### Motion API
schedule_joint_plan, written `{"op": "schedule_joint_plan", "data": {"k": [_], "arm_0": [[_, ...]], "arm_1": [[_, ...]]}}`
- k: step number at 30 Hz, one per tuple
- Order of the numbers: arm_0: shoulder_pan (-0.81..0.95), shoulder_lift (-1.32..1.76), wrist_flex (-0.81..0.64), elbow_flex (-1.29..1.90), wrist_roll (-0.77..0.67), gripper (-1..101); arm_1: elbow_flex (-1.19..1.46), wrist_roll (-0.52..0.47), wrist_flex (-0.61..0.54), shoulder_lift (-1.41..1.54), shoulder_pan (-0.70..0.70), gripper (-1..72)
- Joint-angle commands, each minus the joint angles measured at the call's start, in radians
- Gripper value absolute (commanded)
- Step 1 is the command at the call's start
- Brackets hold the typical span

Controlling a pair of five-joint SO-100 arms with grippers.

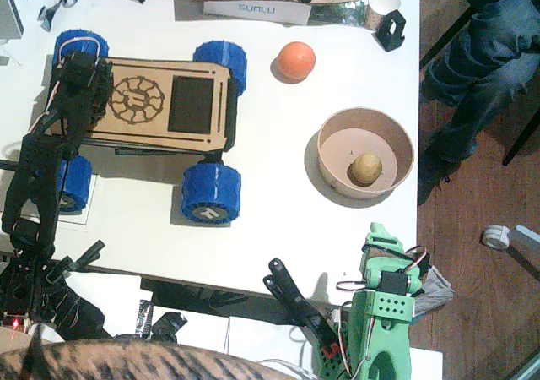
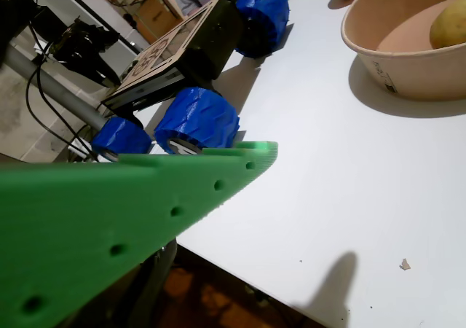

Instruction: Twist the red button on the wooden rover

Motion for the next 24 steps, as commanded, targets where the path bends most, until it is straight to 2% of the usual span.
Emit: {"op": "schedule_joint_plan", "data": {"k": [1,5,7,10,18,21,24], "arm_0": [[0.215,0.074,-0.008,-0.014,0.023,0],[0.215,0.097,-0.028,-0.014,0.021,1],[0.212,0.098,-0.028,-0.014,0.021,9],[0.212,0.107,-0.023,-0.014,0.021,14],[0.221,0.189,0.038,-0.014,0.020,17],[0.221,0.238,0.078,-0.014,0.020,23],[0.219,0.288,0.092,-0.014,0.020,23]], "arm_1": [[-0.006,0.000,-0.005,-0.005,0.005,20.4],[-0.006,0.000,-0.005,-0.005,0.005,20.4],[-0.006,0.000,-0.005,-0.005,0.005,20.4],[-0.006,0.000,-0.005,-0.005,0.005,20.4],[-0.006,0.000,-0.005,-0.005,0.005,20.4],[-0.006,0.000,-0.005,-0.005,0.005,20.4],[-0.006,0.000,-0.005,-0.005,0.005,20.4]]}}
